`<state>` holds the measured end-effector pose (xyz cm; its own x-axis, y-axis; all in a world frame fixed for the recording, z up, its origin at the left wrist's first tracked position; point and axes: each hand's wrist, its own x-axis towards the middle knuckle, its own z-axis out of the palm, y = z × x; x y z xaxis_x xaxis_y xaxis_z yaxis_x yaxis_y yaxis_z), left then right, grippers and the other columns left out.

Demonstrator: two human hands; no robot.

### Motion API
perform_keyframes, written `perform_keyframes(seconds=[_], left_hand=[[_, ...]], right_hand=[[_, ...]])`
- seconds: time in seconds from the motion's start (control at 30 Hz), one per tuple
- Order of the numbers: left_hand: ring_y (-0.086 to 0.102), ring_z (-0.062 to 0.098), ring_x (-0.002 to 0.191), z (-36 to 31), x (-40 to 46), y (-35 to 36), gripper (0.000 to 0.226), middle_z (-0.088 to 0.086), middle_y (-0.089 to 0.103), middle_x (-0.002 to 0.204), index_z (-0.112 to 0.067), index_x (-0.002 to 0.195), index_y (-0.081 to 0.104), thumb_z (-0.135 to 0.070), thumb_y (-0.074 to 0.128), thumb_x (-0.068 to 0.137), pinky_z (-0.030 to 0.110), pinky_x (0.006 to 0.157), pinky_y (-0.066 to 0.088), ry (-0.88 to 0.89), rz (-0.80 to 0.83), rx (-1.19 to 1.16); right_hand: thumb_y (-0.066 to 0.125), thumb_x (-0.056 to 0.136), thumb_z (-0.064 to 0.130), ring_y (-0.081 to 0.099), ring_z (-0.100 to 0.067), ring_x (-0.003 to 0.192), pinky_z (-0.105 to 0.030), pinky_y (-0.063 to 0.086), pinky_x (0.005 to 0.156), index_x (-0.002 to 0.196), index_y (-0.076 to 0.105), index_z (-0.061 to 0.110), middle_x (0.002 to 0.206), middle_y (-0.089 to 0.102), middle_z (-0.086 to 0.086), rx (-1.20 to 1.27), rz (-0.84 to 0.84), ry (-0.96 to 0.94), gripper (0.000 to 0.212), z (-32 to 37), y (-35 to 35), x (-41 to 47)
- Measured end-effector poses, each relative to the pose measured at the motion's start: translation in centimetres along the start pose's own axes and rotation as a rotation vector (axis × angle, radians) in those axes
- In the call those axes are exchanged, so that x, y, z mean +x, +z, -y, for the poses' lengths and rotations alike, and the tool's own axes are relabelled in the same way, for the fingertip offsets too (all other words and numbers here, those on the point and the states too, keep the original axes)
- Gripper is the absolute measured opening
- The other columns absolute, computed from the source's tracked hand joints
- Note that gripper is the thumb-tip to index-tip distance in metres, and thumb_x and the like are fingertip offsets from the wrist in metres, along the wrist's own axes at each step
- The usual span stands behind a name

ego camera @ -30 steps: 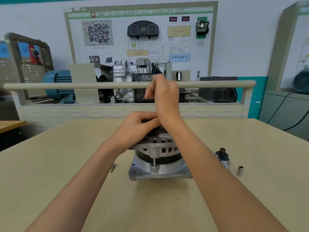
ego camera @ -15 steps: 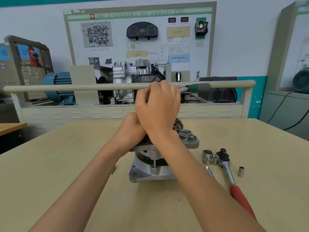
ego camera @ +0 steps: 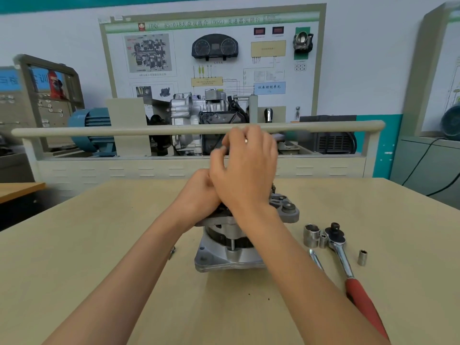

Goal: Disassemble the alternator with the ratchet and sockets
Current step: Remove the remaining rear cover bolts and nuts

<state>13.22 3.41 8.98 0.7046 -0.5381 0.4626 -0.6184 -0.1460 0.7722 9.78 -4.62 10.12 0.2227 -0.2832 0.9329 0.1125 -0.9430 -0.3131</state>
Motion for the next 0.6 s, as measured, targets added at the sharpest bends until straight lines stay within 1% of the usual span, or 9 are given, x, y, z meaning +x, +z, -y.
perform_keyframes(seconds=[0.03, 0.07, 0.2, 0.27, 0.33, 0.4, 0.47, 0.53, 0.6], left_hand=[[0.054, 0.019, 0.065, 0.0, 0.0, 0.0, 0.018, 0.028, 0.067, 0.080, 0.009, 0.085, 0.066, 0.007, 0.048, 0.088, 0.023, 0.056, 0.042, -0.007, -0.013, 0.010], [0.054, 0.019, 0.065, 0.1, 0.0, 0.0, 0.017, 0.028, 0.066, 0.080, 0.011, 0.088, 0.064, 0.007, 0.047, 0.088, 0.024, 0.056, 0.042, 0.000, -0.022, 0.010], [0.050, -0.003, 0.043, 0.0, -0.5, 0.1, 0.039, -0.008, 0.062, 0.048, -0.016, 0.057, 0.064, 0.007, 0.051, 0.086, 0.008, 0.044, 0.036, 0.063, -0.014, -0.043], [0.048, -0.004, 0.040, 0.0, -0.5, 0.2, 0.046, -0.011, 0.060, 0.045, -0.022, 0.051, 0.062, 0.005, 0.053, 0.086, 0.007, 0.043, 0.034, 0.088, -0.012, -0.047], [0.046, -0.003, 0.038, 0.2, -0.5, 0.3, 0.054, -0.010, 0.058, 0.042, -0.025, 0.042, 0.060, 0.006, 0.053, 0.086, 0.007, 0.042, 0.032, 0.087, -0.017, -0.048], [0.048, -0.004, 0.039, 0.1, -0.5, 0.3, 0.058, -0.011, 0.058, 0.043, -0.027, 0.039, 0.061, 0.006, 0.052, 0.086, 0.007, 0.043, 0.034, 0.086, -0.012, -0.069], [0.056, -0.004, 0.048, 0.0, -0.5, 0.2, 0.050, -0.010, 0.065, 0.052, -0.028, 0.047, 0.067, 0.002, 0.055, 0.086, 0.008, 0.049, 0.041, 0.101, 0.004, -0.091], [0.066, 0.003, 0.065, -0.3, -0.4, 0.2, 0.031, -0.007, 0.073, 0.069, -0.028, 0.068, 0.074, -0.009, 0.059, 0.089, 0.014, 0.061, 0.050, 0.124, 0.043, -0.076], [0.069, 0.013, 0.079, -0.1, -0.1, 0.2, 0.018, -0.002, 0.075, 0.083, -0.024, 0.086, 0.076, -0.019, 0.060, 0.091, 0.020, 0.071, 0.052, 0.125, 0.076, -0.071]], right_hand=[[0.046, 0.079, 0.023, 0.047, -0.024, 0.085, -0.033, 0.032, 0.087, 0.083, 0.059, 0.008, 0.087, 0.054, -0.007, -0.186, -0.005, -0.003, 0.021, 0.1, -0.1, -0.2], [0.045, 0.078, 0.026, 0.046, -0.026, 0.087, -0.034, 0.030, 0.087, 0.087, 0.059, 0.008, 0.090, 0.054, -0.008, -0.262, 0.007, 0.006, 0.024, 0.3, -0.4, -0.1], [0.042, 0.083, 0.025, 0.049, -0.022, 0.090, -0.029, 0.026, 0.085, 0.100, 0.058, 0.009, 0.093, 0.058, -0.003, -0.152, 0.100, -0.017, 0.028, 0.1, -1.3, 1.5], [0.041, 0.085, 0.025, 0.047, -0.020, 0.091, -0.028, 0.026, 0.087, 0.098, 0.059, 0.009, 0.092, 0.056, -0.003, -0.178, 0.072, -0.017, 0.027, -0.1, -1.0, 1.8], [0.042, 0.086, 0.025, 0.045, -0.020, 0.087, -0.029, 0.026, 0.089, 0.086, 0.061, 0.009, 0.083, 0.050, -0.001, -0.188, 0.056, -0.030, 0.025, 0.0, -0.4, 1.7], [0.042, 0.084, 0.024, 0.042, -0.018, 0.075, -0.031, 0.028, 0.086, 0.063, 0.055, 0.011, 0.068, 0.043, 0.003, -0.049, 0.052, -0.022, 0.028, 0.3, 0.0, 2.0], [0.040, 0.080, 0.025, 0.037, -0.013, 0.058, -0.029, 0.032, 0.075, 0.044, 0.035, 0.017, 0.049, 0.034, 0.008, 0.182, 0.083, 0.026, 0.037, 0.5, 0.2, 2.6], [0.040, 0.080, 0.024, 0.033, -0.009, 0.045, -0.025, 0.032, 0.061, 0.038, 0.030, 0.019, 0.038, 0.031, 0.010, 0.543, 0.142, 0.200, 0.044, 0.3, 0.2, 3.3], [0.039, 0.088, 0.020, 0.038, -0.014, 0.048, -0.025, 0.037, 0.060, 0.037, 0.035, 0.014, 0.039, 0.036, 0.001, 0.939, 0.266, 0.421, 0.052, -0.6, 0.1, 4.0]])
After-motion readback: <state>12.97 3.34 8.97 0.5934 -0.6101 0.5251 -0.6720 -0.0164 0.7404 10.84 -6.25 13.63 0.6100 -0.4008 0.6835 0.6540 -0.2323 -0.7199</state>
